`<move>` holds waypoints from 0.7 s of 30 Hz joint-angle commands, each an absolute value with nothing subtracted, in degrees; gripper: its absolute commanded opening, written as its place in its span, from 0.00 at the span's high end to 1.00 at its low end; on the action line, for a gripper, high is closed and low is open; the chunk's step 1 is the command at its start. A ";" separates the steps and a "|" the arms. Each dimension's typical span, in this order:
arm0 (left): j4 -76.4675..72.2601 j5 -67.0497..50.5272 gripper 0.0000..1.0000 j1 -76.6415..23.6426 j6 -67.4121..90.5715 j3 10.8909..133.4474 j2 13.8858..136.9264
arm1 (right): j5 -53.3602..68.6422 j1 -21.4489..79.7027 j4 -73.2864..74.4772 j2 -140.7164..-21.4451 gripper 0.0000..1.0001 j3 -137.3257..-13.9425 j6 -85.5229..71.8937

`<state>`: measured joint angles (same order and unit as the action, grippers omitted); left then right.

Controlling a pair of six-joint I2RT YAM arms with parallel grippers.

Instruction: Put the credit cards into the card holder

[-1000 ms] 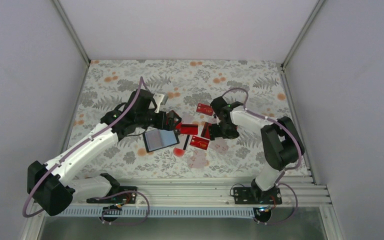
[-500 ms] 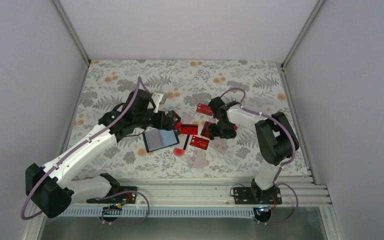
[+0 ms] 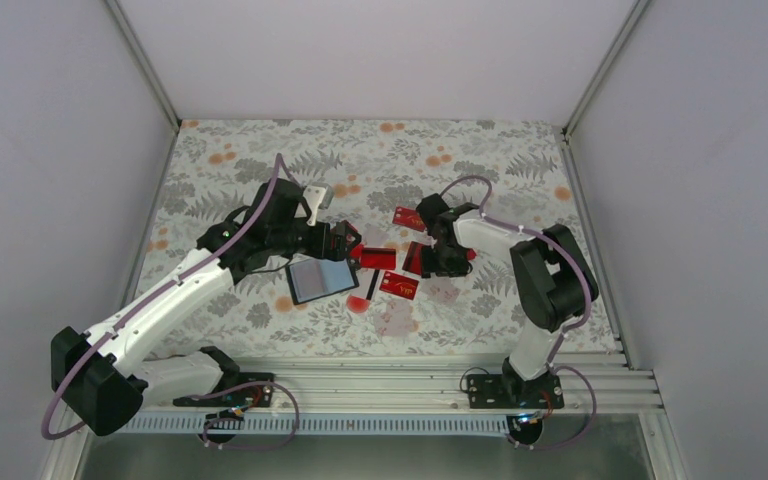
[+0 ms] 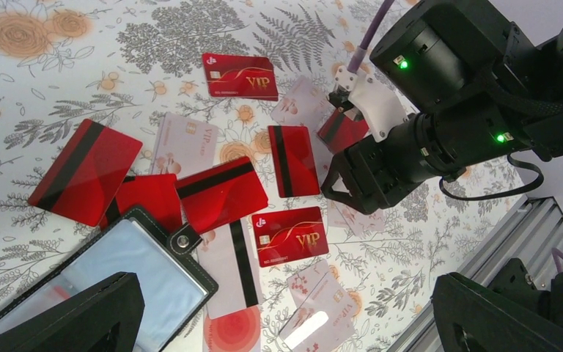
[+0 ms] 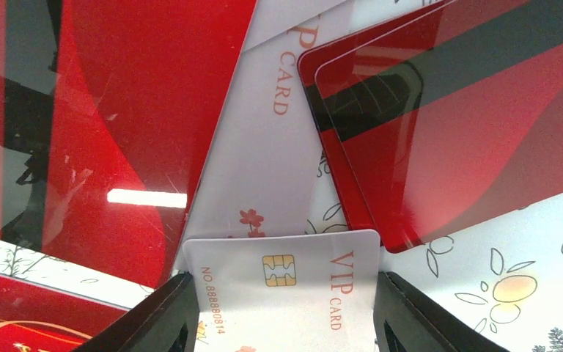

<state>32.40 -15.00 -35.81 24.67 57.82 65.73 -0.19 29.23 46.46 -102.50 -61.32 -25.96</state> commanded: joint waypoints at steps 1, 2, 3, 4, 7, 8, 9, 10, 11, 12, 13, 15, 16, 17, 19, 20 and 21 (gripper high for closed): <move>33.07 -14.33 0.01 -35.95 24.34 57.88 65.13 | -0.33 29.89 40.42 -105.53 0.46 -57.89 -26.34; 32.95 -14.39 0.01 -35.95 24.47 57.80 65.13 | -0.37 29.94 40.69 -104.84 0.46 -58.16 -26.18; 32.74 -14.46 0.01 -35.90 24.55 57.75 65.13 | -0.44 29.91 41.00 -104.13 0.46 -58.51 -26.00; 32.59 -14.54 0.01 -35.94 24.58 57.75 65.17 | -0.77 29.96 41.35 -103.02 0.46 -58.80 -25.86; 32.07 -14.69 0.01 -35.94 24.86 57.66 65.39 | -1.48 30.02 42.39 -100.80 0.46 -59.75 -25.46; 31.89 -14.76 0.01 -35.99 24.93 57.69 65.52 | -1.59 30.00 42.76 -100.38 0.46 -60.15 -25.36; 31.72 -14.91 0.01 -35.95 25.10 57.65 65.66 | -1.70 30.00 43.05 -99.91 0.46 -60.46 -25.17; 31.51 -15.03 0.02 -35.99 25.23 57.50 65.85 | -1.71 30.04 43.42 -99.62 0.46 -60.72 -25.07; 31.12 -15.19 0.01 -35.93 25.38 57.39 65.97 | -1.75 29.98 43.68 -99.30 0.46 -61.07 -25.03; 30.91 -15.36 0.01 -35.94 25.44 57.30 66.00 | -1.76 30.05 43.95 -99.00 0.46 -61.35 -24.97; 30.66 -15.45 0.01 -35.97 25.65 57.18 66.01 | -1.69 30.01 44.24 -98.81 0.46 -61.69 -24.96; 30.45 -15.64 0.01 -35.97 25.78 56.98 66.07 | -1.66 30.05 44.88 -98.19 0.46 -62.44 -25.03; 30.27 -15.69 0.01 -35.95 25.90 56.89 66.09 | -1.59 30.00 45.17 -97.85 0.46 -62.86 -25.12; 30.20 -15.74 0.01 -35.95 25.98 56.87 66.07 | -1.43 29.97 45.46 -97.45 0.46 -63.25 -25.21; 30.02 -15.85 0.02 -35.95 26.05 56.67 66.07 | -1.28 29.99 46.35 -96.92 0.46 -64.37 -25.47; 29.93 -15.90 0.02 -35.95 26.03 56.63 66.05 | -1.24 29.97 46.73 -96.54 0.46 -64.92 -25.56; 29.85 -15.97 0.01 -35.95 26.09 56.51 66.09 | -1.19 30.01 47.14 -96.29 0.46 -65.53 -25.65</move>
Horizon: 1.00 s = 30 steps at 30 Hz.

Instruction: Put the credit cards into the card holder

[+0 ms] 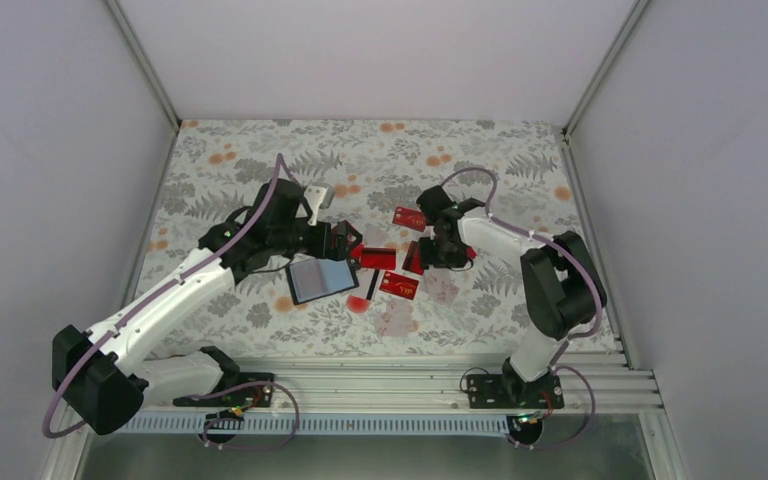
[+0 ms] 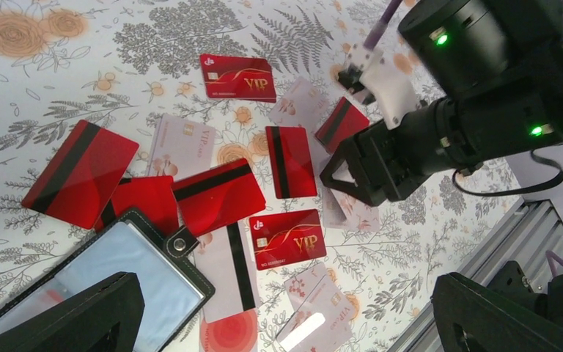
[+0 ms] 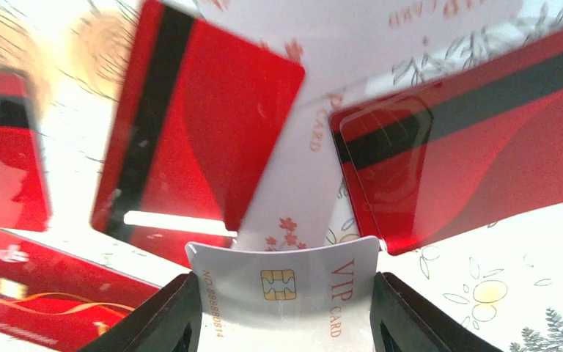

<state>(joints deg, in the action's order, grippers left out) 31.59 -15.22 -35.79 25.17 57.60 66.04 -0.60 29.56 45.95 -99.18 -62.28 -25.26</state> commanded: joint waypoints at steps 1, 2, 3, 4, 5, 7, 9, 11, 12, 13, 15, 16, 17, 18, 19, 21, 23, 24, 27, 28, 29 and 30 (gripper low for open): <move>29.68 -16.06 0.01 -35.95 26.21 56.44 66.16 | -1.15 29.98 47.53 -96.05 0.46 -66.09 -25.78; 29.48 -16.22 0.01 -35.93 26.28 56.28 66.12 | -0.95 29.97 47.95 -95.79 0.46 -66.74 -25.83; 29.24 -16.39 0.01 -35.94 26.42 56.08 66.20 | -0.71 29.98 48.28 -95.72 0.46 -67.32 -25.95; 28.93 -16.59 0.01 -36.05 26.55 55.91 66.26 | -0.44 30.00 48.67 -95.71 0.46 -68.21 -26.13; 28.61 -16.84 0.01 -36.04 26.69 55.71 66.26 | -0.15 30.02 49.01 -95.72 0.46 -68.96 -26.30; 27.84 -17.16 0.02 -36.12 26.90 55.02 66.12 | 0.44 29.97 49.95 -95.71 0.46 -70.75 -26.89; 26.51 -17.81 0.01 -36.19 27.45 54.26 66.00 | 1.21 30.02 50.80 -94.02 0.46 -72.96 -27.54; 25.37 -18.64 0.01 -36.34 28.26 53.49 65.96 | 2.63 30.00 51.47 -93.66 0.45 -75.54 -28.53; 24.74 -19.04 0.01 -36.42 28.71 53.10 66.03 | 3.32 29.97 51.82 -93.56 0.45 -76.93 -29.20; 24.03 -19.41 0.01 -36.53 29.09 52.86 66.15 | 4.13 29.95 52.13 -93.43 0.45 -78.39 -29.78; 22.50 -20.22 0.01 -36.77 30.10 52.34 66.29 | 5.97 29.96 52.52 -93.30 0.45 -81.08 -31.21; 21.65 -20.68 0.01 -36.86 30.67 52.16 66.37 | 6.89 29.97 52.75 -93.27 0.45 -82.33 -31.81; 20.83 -21.29 0.02 -36.97 31.19 51.96 66.56 | 7.90 29.97 52.79 -93.19 0.45 -83.37 -32.47; 19.83 -21.85 0.02 -37.12 31.73 51.90 66.72 | 9.19 29.97 52.81 -93.17 0.45 -84.64 -33.12; 18.78 -22.52 0.02 -37.27 32.33 51.68 67.07 | 10.16 30.01 52.77 -93.09 0.45 -85.46 -33.83; 16.25 -23.88 0.02 -37.46 33.78 51.74 68.36 | 12.25 30.03 52.56 -92.88 0.45 -86.82 -34.84; 14.01 -25.08 0.04 -37.53 35.20 51.89 69.60 | 14.06 30.00 52.18 -92.61 0.45 -87.81 -35.92; 12.84 -25.74 0.05 -37.61 35.78 52.05 70.25 | 15.00 30.03 52.13 -92.44 0.45 -88.28 -36.33; 11.11 -26.49 0.07 -37.70 36.20 54.16 72.72 | 17.57 29.98 51.45 -91.89 0.46 -89.08 -37.85; 10.77 -26.69 0.08 -37.75 36.21 55.12 73.63 | 18.46 30.04 51.11 -91.66 0.46 -89.19 -38.31; 10.53 -26.98 0.11 -37.82 36.14 56.04 74.61 | 19.17 30.07 50.88 -91.48 0.46 -89.33 -38.75; 10.47 -27.20 0.13 -37.84 36.17 57.02 75.66 | 19.55 30.06 50.82 -91.23 0.46 -89.44 -39.11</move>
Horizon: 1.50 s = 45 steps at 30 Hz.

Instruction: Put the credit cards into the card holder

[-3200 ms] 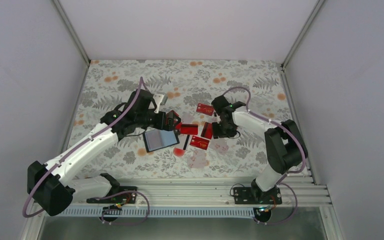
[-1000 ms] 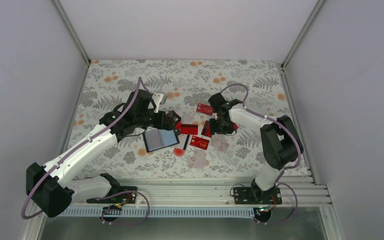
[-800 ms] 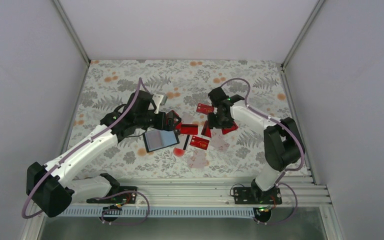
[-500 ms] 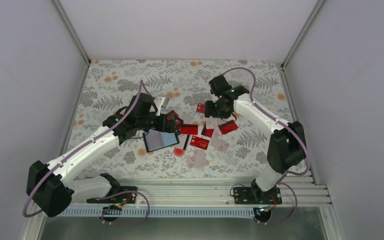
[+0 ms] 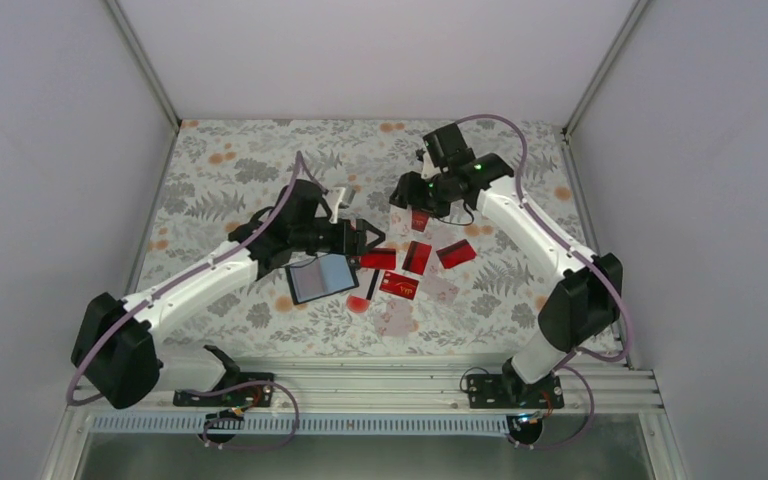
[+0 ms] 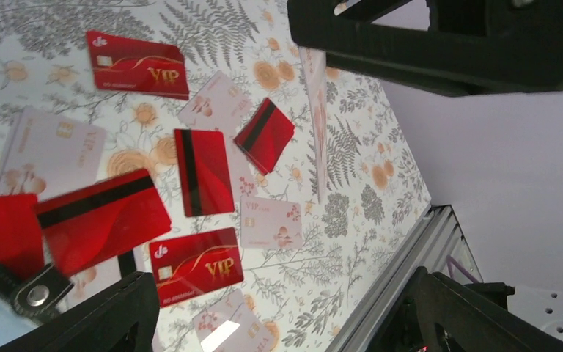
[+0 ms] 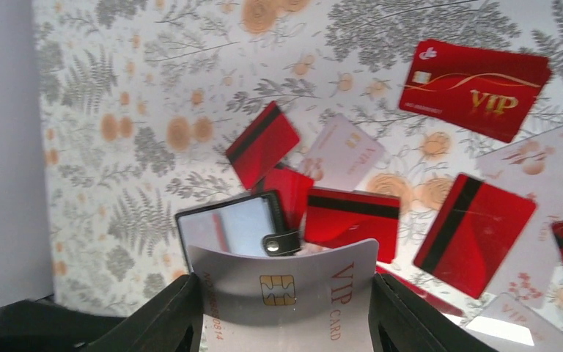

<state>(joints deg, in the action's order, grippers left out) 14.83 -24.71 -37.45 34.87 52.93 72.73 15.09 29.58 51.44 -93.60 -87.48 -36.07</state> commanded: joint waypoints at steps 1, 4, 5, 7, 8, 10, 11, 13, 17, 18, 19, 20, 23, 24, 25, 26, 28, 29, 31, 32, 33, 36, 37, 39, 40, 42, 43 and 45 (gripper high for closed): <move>10.22 -27.30 0.14 -37.80 36.37 57.85 76.46 | 19.80 30.14 50.68 -90.97 0.46 -89.56 -39.41; 8.16 -28.11 0.20 -37.79 37.55 59.17 78.20 | 20.40 30.32 50.46 -90.30 0.46 -89.76 -39.91; 7.56 -28.55 0.22 -37.80 38.06 59.56 78.73 | 20.50 30.44 50.45 -90.20 0.46 -89.74 -39.90; 6.63 -29.03 0.25 -37.79 38.76 60.63 80.06 | 20.54 30.53 50.31 -89.90 0.46 -89.63 -39.98; 6.67 -29.01 0.28 -37.83 39.05 61.08 80.62 | 20.56 30.51 50.23 -89.78 0.46 -89.45 -39.93; 6.68 -29.05 0.34 -37.82 39.51 61.89 81.65 | 20.64 30.63 49.78 -89.37 0.46 -89.27 -39.97; 6.56 -29.13 0.37 -37.80 39.80 62.14 82.06 | 20.83 30.64 49.61 -89.24 0.46 -89.15 -39.98; 6.21 -29.03 0.41 -37.81 40.11 62.71 82.57 | 21.08 30.65 49.41 -89.08 0.46 -89.12 -39.84; 6.93 -28.89 0.53 -37.79 40.17 64.42 83.70 | 21.32 30.71 48.45 -88.32 0.46 -88.42 -39.56; 7.14 -28.91 0.56 -37.79 40.17 64.74 83.98 | 21.41 30.70 48.08 -88.09 0.46 -88.22 -39.47; 7.11 -28.92 0.59 -37.81 40.24 65.00 84.12 | 21.55 30.73 47.72 -87.92 0.46 -87.98 -39.37; 7.00 -28.99 0.60 -37.80 40.35 65.11 84.13 | 21.59 30.74 47.57 -87.74 0.46 -87.76 -39.19; 7.11 -28.81 0.64 -37.77 40.68 65.88 84.13 | 21.75 30.69 47.63 -87.61 0.46 -87.10 -38.41; 7.32 -28.66 0.65 -37.72 40.77 66.11 84.12 | 21.84 30.71 47.49 -87.43 0.46 -86.77 -38.24; 7.57 -28.57 0.65 -37.71 40.80 66.43 84.15 | 21.81 30.76 47.18 -87.15 0.46 -86.41 -38.03; 7.76 -28.40 0.66 -37.71 40.85 66.49 84.16 | 21.81 30.76 47.05 -86.93 0.46 -86.06 -37.94; 7.93 -28.15 0.68 -37.64 41.12 66.83 84.20 | 21.97 30.72 46.85 -86.60 0.46 -85.61 -37.68; 8.07 -28.01 0.69 -37.66 41.24 66.90 84.16 | 22.01 30.71 46.85 -86.51 0.46 -85.41 -37.54; 8.17 -27.96 0.69 -37.64 41.40 67.13 84.23 | 22.13 30.74 46.49 -86.25 0.46 -85.19 -37.44; 8.23 -27.99 0.71 -37.62 41.46 67.11 84.31 | 22.12 30.76 46.30 -86.15 0.46 -85.21 -37.52; 8.17 -28.05 0.75 -37.64 41.53 67.12 84.45 | 22.26 30.74 46.04 -86.02 0.45 -85.25 -37.48; 8.17 -27.90 0.85 -37.62 41.70 67.21 84.33 | 22.47 30.76 45.82 -85.97 0.46 -85.37 -37.20; 8.22 -27.74 0.88 -37.60 41.76 67.17 84.36 | 22.47 30.71 45.72 -85.88 0.46 -85.28 -37.16; 8.62 -27.42 0.96 -37.64 41.86 67.37 84.44 | 22.50 30.72 45.50 -85.64 0.45 -85.10 -36.94; 8.83 -27.28 0.97 -37.64 41.93 67.41 84.45 | 22.48 30.75 45.38 -85.61 0.45 -84.94 -36.85; 8.79 -27.26 0.98 -37.62 42.27 67.13 84.42 | 22.72 30.75 44.99 -85.35 0.45 -84.59 -36.77; 8.60 -27.27 0.98 -37.62 42.46 66.78 84.42 | 22.99 30.76 44.67 -85.21 0.43 -84.42 -36.82; 8.41 -27.11 0.98 -37.60 42.95 66.29 84.17 | 23.32 30.76 44.20 -84.97 0.29 -84.13 -36.69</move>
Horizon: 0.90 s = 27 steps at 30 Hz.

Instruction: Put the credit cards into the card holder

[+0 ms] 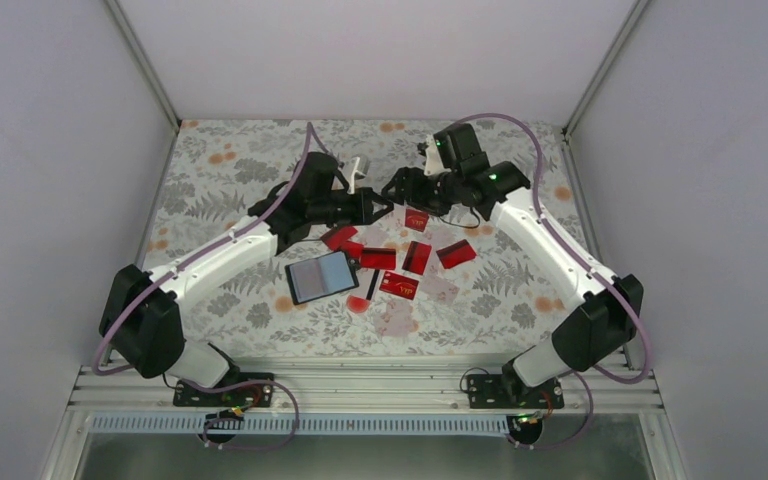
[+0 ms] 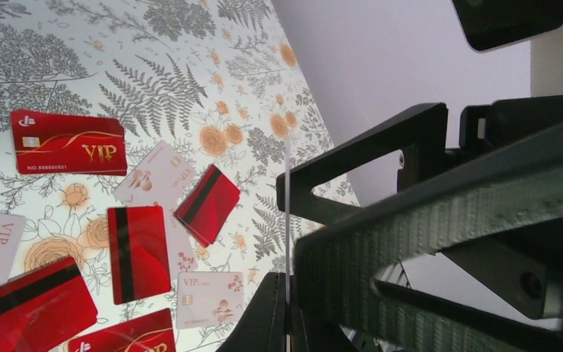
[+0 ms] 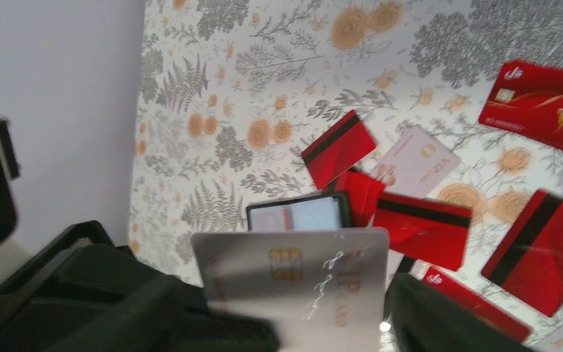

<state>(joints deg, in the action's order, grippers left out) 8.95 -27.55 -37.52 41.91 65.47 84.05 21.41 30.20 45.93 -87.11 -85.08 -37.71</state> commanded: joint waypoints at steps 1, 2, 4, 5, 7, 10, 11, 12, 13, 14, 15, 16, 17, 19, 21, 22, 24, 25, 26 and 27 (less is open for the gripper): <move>8.43 -26.90 0.98 -37.63 43.03 66.18 84.07 | 23.34 30.72 44.06 -84.91 0.22 -84.03 -36.68; 8.85 -26.48 0.98 -37.66 43.06 65.85 83.63 | 23.31 30.74 44.08 -84.84 0.17 -84.07 -36.54; 10.56 -24.25 0.97 -37.62 43.24 65.24 82.70 | 22.96 30.71 44.15 -84.84 0.10 -84.16 -36.56; 11.76 -23.20 0.98 -37.57 43.24 64.68 81.90 | 22.49 30.58 44.39 -84.95 0.08 -84.39 -36.51; 13.47 -20.96 0.98 -37.30 43.58 62.53 79.83 | 21.24 30.10 44.69 -85.07 0.03 -84.78 -36.32; 14.30 -18.77 0.98 -35.51 45.93 56.23 74.69 | 20.40 29.57 44.45 -85.80 0.03 -84.62 -36.32; 14.21 -18.39 0.98 -34.56 47.02 53.62 72.66 | 20.52 29.54 44.14 -86.14 0.03 -84.31 -36.37; 14.15 -18.15 0.98 -33.57 47.98 51.13 70.62 | 20.79 29.52 43.74 -86.58 0.04 -83.88 -36.24; 14.41 -17.92 0.98 -32.54 48.85 48.85 68.80 | 21.58 29.51 42.92 -87.02 0.05 -83.25 -36.16; 14.79 -17.75 0.98 -31.62 49.67 46.79 66.96 | 22.72 29.48 41.85 -87.50 0.06 -82.37 -36.39; 15.08 -17.69 0.97 -30.63 50.55 44.58 65.38 | 24.06 29.59 40.60 -88.01 0.08 -81.30 -36.54; 15.55 -17.72 0.98 -29.77 51.47 42.57 63.88 | 25.53 29.62 38.95 -88.51 0.08 -80.20 -36.72; 15.83 -17.70 0.98 -28.92 52.21 40.73 62.29 | 26.61 29.87 37.50 -88.92 0.11 -79.14 -36.90; 16.02 -17.73 0.98 -27.62 53.64 36.85 59.60 | 27.76 30.79 34.54 -89.86 0.15 -76.94 -36.88; 16.30 -17.67 0.98 -26.58 54.13 34.27 56.95 | 28.43 31.85 32.24 -91.04 0.19 -74.97 -36.83; 16.39 -17.58 0.98 -26.21 54.14 33.15 56.14 | 28.83 32.40 31.12 -91.69 0.20 -74.05 -36.84; 15.56 -18.63 0.98 -25.21 54.41 30.45 55.63 | 29.10 33.91 28.64 -92.93 0.25 -72.08 -37.00; 15.01 -19.36 0.98 -24.55 54.92 29.02 55.54 | 29.17 34.55 27.89 -93.60 0.27 -71.25 -36.94; 13.86 -20.34 0.98 -24.00 55.58 27.48 55.31 | 29.01 35.17 27.31 -94.16 0.28 -70.61 -36.74; 12.64 -20.92 0.98 -23.43 56.45 26.02 54.83 | 28.64 35.67 27.09 -94.85 0.30 -70.20 -36.37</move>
